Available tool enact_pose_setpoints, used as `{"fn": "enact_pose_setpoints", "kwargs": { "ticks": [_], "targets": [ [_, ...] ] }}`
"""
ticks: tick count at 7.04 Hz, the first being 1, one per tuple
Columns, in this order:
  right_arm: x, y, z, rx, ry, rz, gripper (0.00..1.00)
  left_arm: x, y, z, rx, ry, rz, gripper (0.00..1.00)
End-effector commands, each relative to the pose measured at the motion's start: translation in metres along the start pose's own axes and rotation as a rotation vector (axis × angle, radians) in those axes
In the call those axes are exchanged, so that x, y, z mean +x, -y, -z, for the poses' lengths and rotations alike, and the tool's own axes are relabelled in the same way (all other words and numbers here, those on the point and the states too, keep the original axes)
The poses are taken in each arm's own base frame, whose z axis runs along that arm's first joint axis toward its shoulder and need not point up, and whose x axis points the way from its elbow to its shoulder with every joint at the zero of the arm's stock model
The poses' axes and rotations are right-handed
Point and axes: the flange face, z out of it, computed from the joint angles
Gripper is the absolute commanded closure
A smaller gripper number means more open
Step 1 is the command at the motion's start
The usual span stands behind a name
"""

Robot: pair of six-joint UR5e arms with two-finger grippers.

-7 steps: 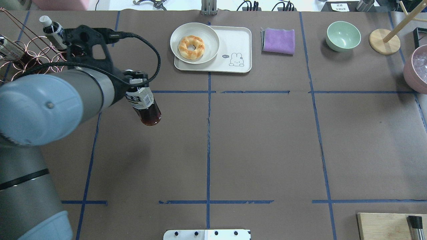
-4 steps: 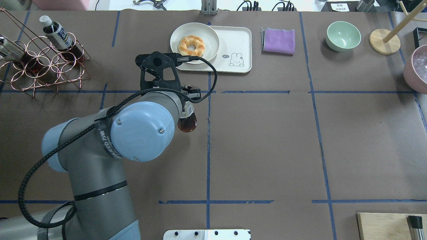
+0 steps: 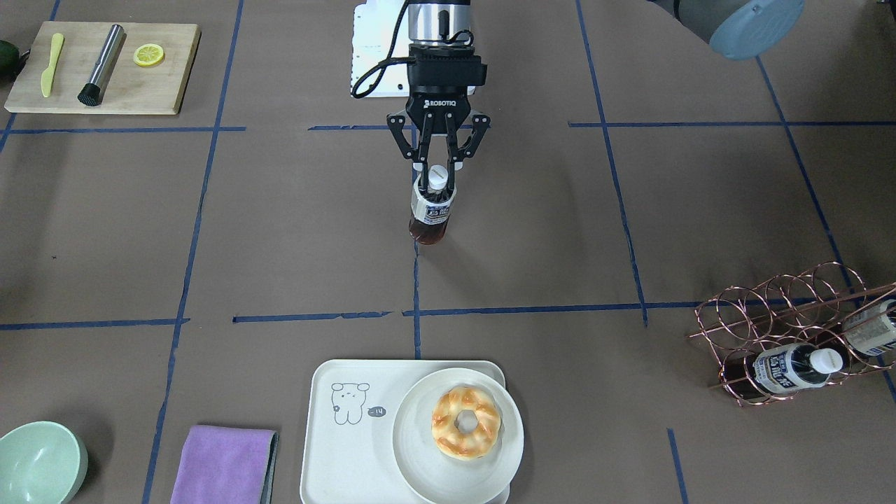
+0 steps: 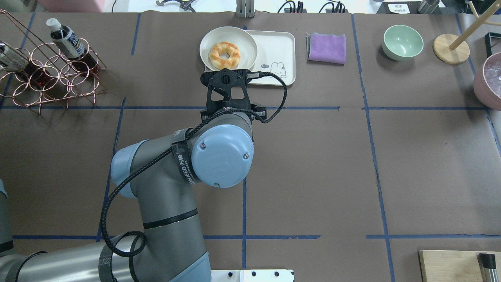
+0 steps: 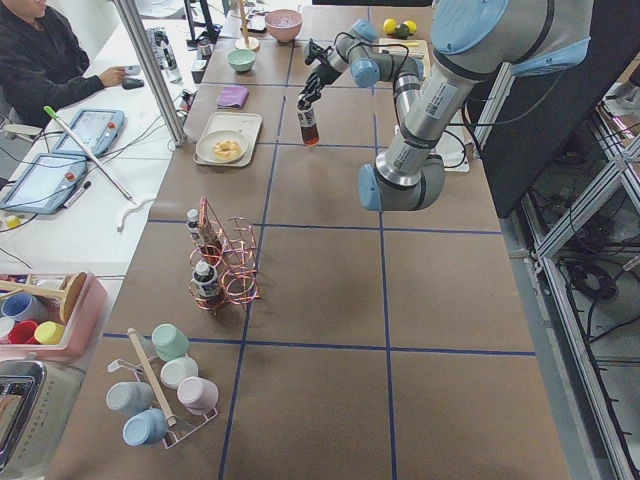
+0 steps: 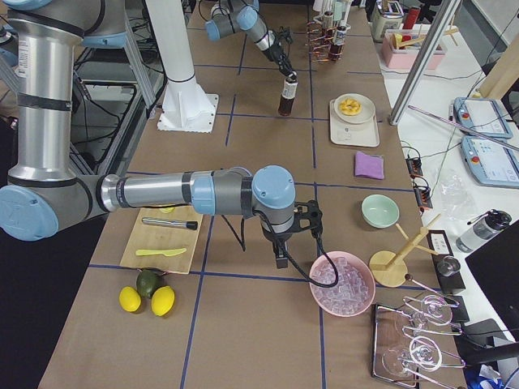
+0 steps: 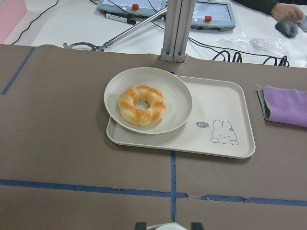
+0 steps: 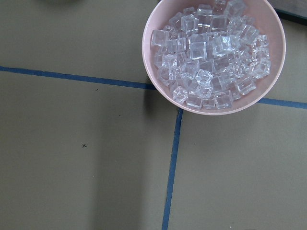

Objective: Place tea on tray
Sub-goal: 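Carry the tea bottle with the left gripper toward the table center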

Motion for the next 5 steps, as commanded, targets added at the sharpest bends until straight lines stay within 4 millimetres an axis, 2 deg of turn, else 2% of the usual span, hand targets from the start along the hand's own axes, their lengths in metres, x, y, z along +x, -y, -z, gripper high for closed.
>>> {"fn": "enact_pose_setpoints", "kwargs": {
  "ticks": [1,2,3,4,5],
  "targets": [
    [-0.0002,0.0005,0.0003,0.001,0.000,0.001,0.00,0.0024,-0.0070,-0.0025,-0.007,-0.002,-0.006,0.96],
    [-0.0002,0.0005,0.0003,0.001,0.000,0.001,0.00,0.0031,-0.0115,-0.0029,-0.012,-0.001,-0.011,0.92],
    [-0.0002,0.0005,0.0003,0.001,0.000,0.002,0.00,0.0032,-0.0114,-0.0028,-0.012,-0.003,-0.010,0.81],
    [-0.0002,0.0005,0.0003,0.001,0.000,0.001,0.00,0.0025,-0.0119,-0.0034,-0.012,-0.001,-0.011,0.50],
    [-0.0002,0.0005,0.0003,0.001,0.000,0.001,0.00,0.0012,-0.0127,-0.0045,-0.013,0.001,-0.014,0.25]
  ]
}}
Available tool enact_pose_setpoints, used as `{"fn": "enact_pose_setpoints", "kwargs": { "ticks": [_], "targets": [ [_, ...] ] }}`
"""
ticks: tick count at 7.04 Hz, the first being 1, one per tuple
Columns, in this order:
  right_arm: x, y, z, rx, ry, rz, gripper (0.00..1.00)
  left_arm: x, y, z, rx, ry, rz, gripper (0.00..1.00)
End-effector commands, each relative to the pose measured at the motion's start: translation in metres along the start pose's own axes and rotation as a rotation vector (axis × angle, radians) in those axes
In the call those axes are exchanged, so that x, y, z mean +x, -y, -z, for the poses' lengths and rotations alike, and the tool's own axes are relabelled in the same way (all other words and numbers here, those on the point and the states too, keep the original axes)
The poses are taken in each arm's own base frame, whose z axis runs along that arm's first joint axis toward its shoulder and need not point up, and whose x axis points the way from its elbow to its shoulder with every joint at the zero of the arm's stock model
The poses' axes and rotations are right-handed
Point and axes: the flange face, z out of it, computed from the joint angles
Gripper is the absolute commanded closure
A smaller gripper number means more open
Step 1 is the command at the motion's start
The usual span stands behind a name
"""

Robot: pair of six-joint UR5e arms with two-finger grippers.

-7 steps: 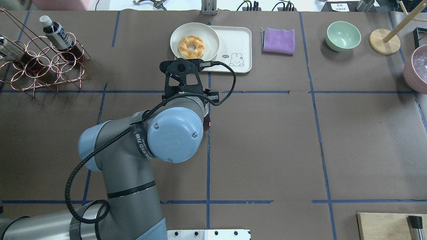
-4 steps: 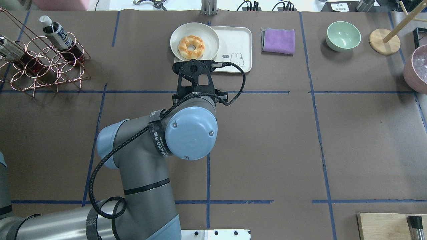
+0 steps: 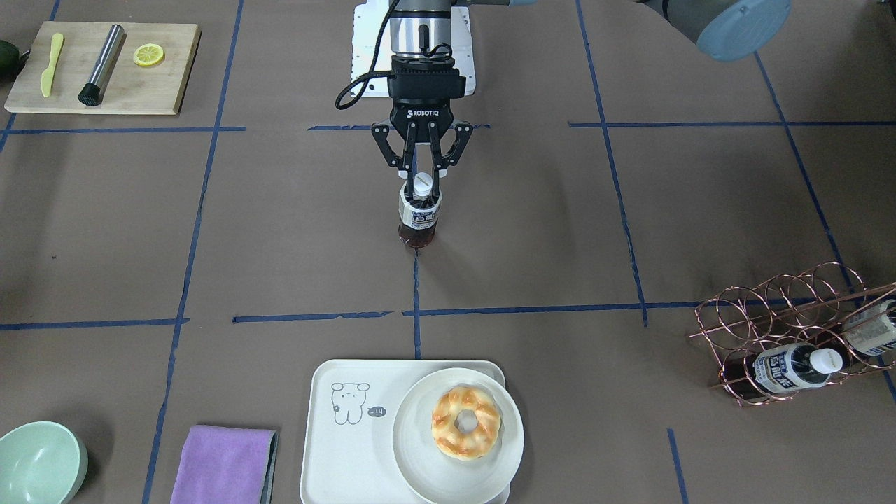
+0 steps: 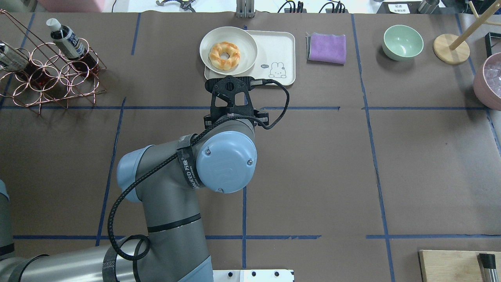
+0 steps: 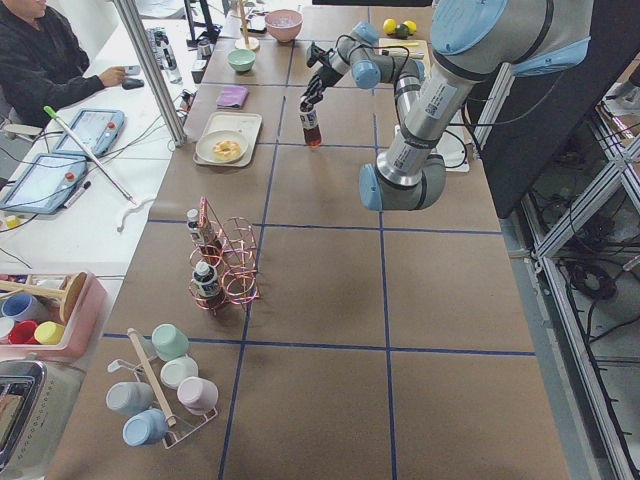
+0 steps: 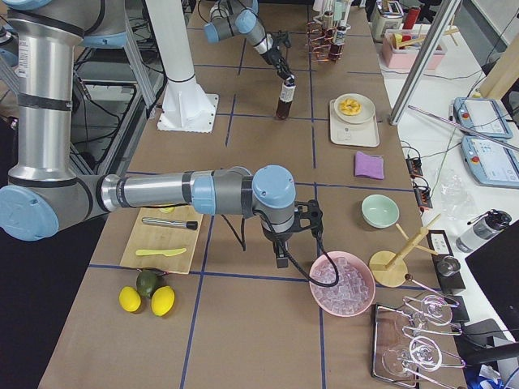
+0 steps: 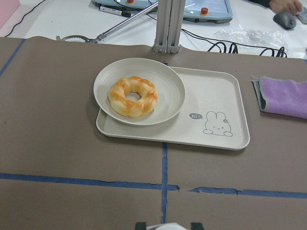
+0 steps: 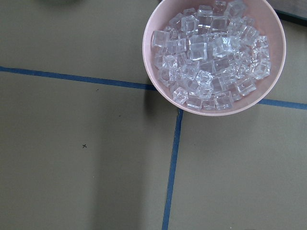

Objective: Place tea on tray
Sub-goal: 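Carry the tea bottle with the left gripper toward the table center, then set the tea bottle upright at the center and open the left gripper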

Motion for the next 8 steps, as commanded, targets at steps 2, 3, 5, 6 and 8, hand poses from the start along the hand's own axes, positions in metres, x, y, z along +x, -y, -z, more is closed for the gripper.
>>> {"fn": "enact_pose_setpoints", "kwargs": {
  "ticks": [2,3,5,6,8],
  "targets": [
    [-0.001,0.000,0.001,0.001,0.000,0.001,0.00,-0.002,0.001,0.005,0.002,-0.011,0.005,0.00],
    [0.000,0.000,0.000,0.000,0.000,-0.002,0.00,-0.001,0.006,0.016,0.001,-0.038,0.014,0.00],
    [-0.002,0.001,0.002,0.004,-0.001,0.003,0.00,-0.007,0.030,0.065,0.010,-0.128,0.050,0.00],
    [-0.013,0.005,0.011,0.024,-0.005,0.026,0.00,-0.020,0.037,0.070,-0.024,-0.143,0.060,0.00],
    [-0.035,0.031,0.030,0.063,-0.003,0.059,0.00,-0.098,0.075,0.074,-0.112,-0.091,0.020,0.00]
  ]
}}
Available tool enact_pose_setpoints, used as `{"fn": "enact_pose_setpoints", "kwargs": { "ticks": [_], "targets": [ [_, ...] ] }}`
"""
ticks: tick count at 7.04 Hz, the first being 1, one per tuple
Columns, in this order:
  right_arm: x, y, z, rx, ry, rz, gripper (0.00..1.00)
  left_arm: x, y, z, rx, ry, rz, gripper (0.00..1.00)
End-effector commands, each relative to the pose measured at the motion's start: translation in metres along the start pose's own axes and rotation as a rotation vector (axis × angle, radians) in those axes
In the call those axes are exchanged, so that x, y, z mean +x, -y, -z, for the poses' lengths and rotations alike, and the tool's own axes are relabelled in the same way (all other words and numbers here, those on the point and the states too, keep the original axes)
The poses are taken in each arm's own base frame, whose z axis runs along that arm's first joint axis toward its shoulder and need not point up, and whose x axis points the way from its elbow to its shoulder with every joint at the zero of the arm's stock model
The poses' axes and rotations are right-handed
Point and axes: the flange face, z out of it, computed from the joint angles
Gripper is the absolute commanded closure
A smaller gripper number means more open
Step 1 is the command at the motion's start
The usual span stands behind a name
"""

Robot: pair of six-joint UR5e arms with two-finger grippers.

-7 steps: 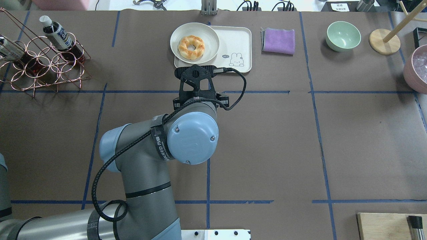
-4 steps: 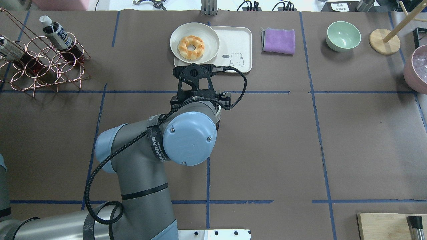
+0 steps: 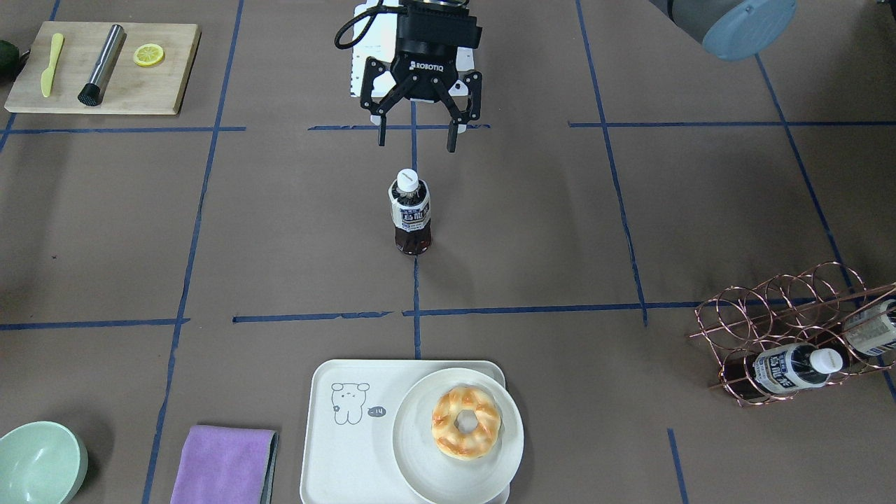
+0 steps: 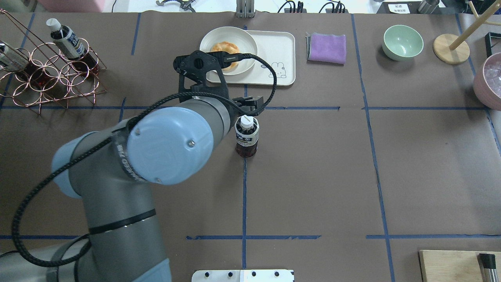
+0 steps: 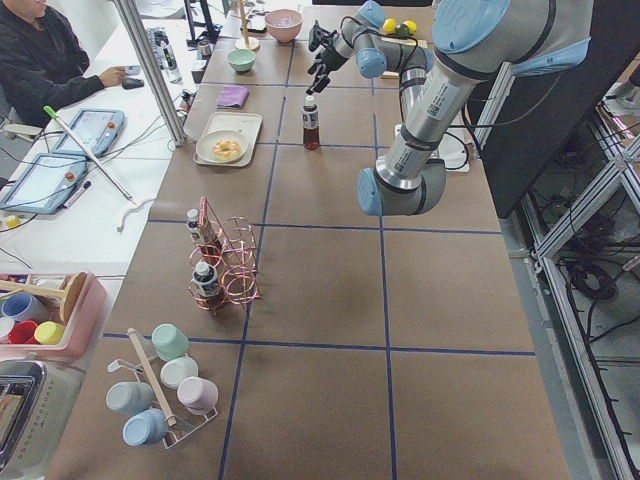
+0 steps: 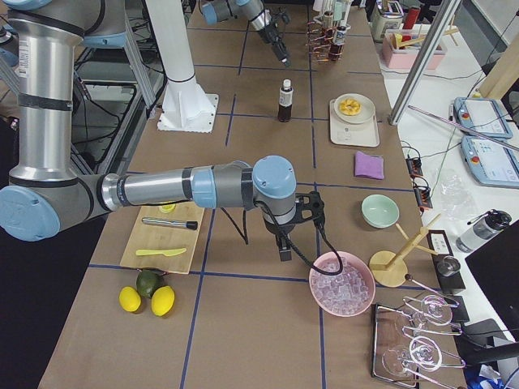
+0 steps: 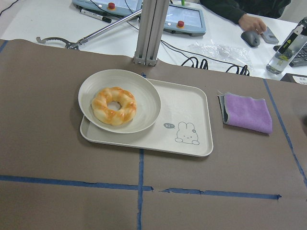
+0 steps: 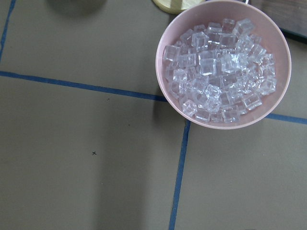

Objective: Place tea on tray
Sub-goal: 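Set the tea bottle upright at the center and open the left gripper, then withdraw the left arm toward the rack while the right arm starts reaching in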

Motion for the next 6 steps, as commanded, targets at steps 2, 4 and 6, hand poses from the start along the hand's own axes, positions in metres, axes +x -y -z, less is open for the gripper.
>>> {"fn": "enact_pose_setpoints", "kwargs": {
  "ticks": [2,4,6],
  "targets": [
    [-0.061,0.058,0.017,0.044,0.015,0.020,0.00,-0.120,0.028,0.005,-0.064,0.116,-0.153,0.00],
    [-0.166,0.093,0.020,0.063,0.042,-0.039,0.00,-0.197,0.051,0.001,-0.227,0.155,-0.203,0.00],
    [-0.296,0.124,0.013,0.089,0.056,-0.088,0.00,-0.268,0.054,0.000,-0.278,0.242,-0.218,0.00]
  ]
}}
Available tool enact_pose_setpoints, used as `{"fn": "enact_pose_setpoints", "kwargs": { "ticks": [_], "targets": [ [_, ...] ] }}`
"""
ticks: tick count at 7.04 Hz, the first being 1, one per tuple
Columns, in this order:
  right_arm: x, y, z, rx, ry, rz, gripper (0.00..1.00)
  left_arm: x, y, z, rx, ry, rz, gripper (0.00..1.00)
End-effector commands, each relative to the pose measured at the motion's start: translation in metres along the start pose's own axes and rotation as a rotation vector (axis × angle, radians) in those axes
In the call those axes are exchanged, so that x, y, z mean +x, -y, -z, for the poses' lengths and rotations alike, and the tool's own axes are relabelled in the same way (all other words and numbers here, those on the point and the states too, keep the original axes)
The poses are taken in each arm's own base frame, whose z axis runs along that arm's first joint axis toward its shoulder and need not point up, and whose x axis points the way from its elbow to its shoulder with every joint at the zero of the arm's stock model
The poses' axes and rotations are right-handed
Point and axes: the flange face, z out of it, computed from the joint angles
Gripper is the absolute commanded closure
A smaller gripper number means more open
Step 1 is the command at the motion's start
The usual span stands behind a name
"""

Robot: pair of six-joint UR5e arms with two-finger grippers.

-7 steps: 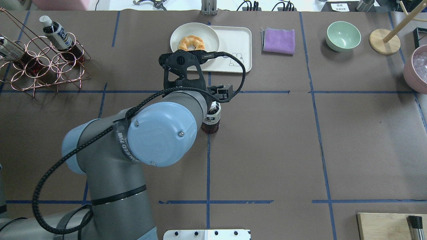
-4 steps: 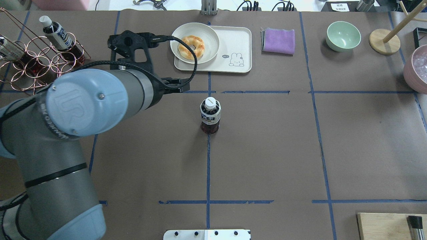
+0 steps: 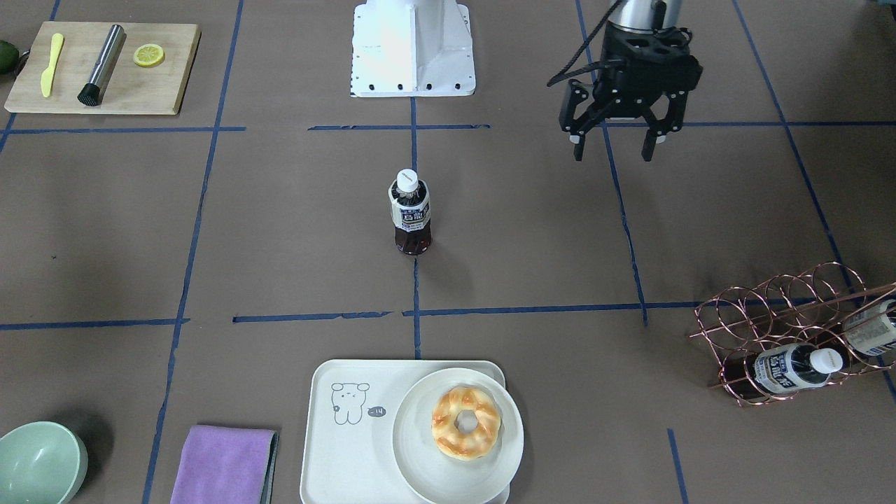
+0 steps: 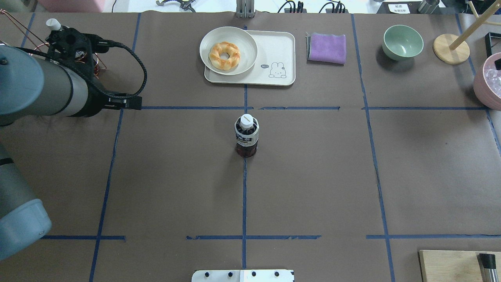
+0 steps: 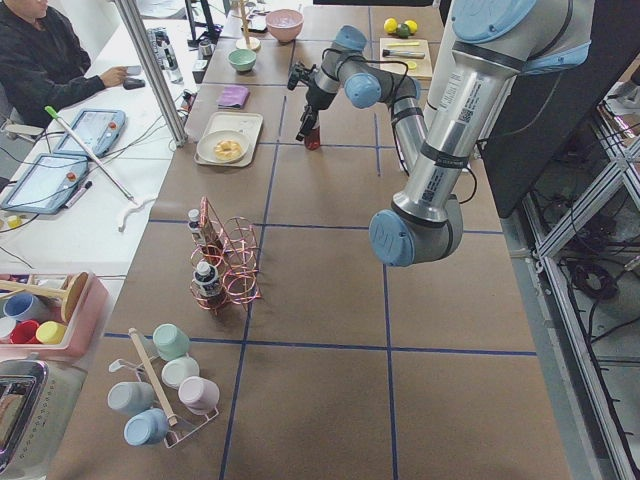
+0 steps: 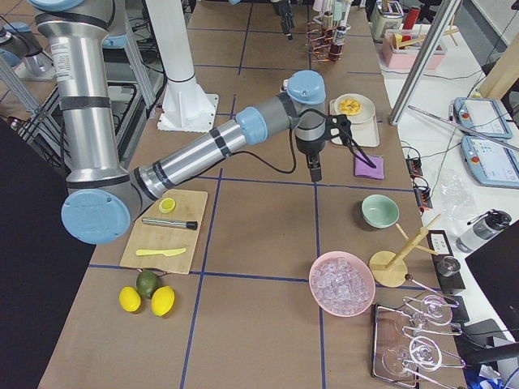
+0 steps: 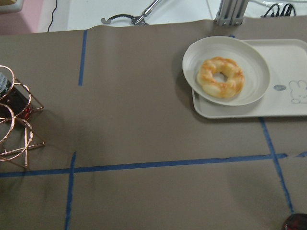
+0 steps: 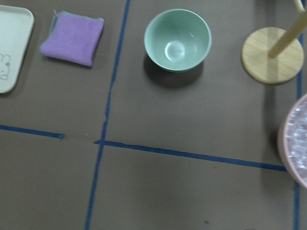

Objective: Place tea on tray
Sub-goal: 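Withdraw the left arm toward the rack while the right arm starts reaching in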

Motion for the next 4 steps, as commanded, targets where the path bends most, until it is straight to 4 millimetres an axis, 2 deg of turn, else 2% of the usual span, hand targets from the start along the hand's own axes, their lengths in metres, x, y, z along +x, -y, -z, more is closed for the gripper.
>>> {"fn": "enact_pose_setpoints", "kwargs": {
  "ticks": [1,3,4],
  "targets": [
    [-0.136,0.016,-0.021,0.004,0.028,-0.089,0.00,-0.084,-0.006,-0.011,-0.110,0.049,-0.056,0.00],
    [-0.263,0.024,-0.024,-0.044,0.016,-0.192,0.00,-0.153,-0.002,-0.013,-0.213,0.037,-0.112,0.00],
    [-0.322,0.011,-0.034,-0.036,0.007,-0.170,0.00,-0.178,0.000,-0.024,-0.234,0.066,-0.130,0.00]
  ]
}}
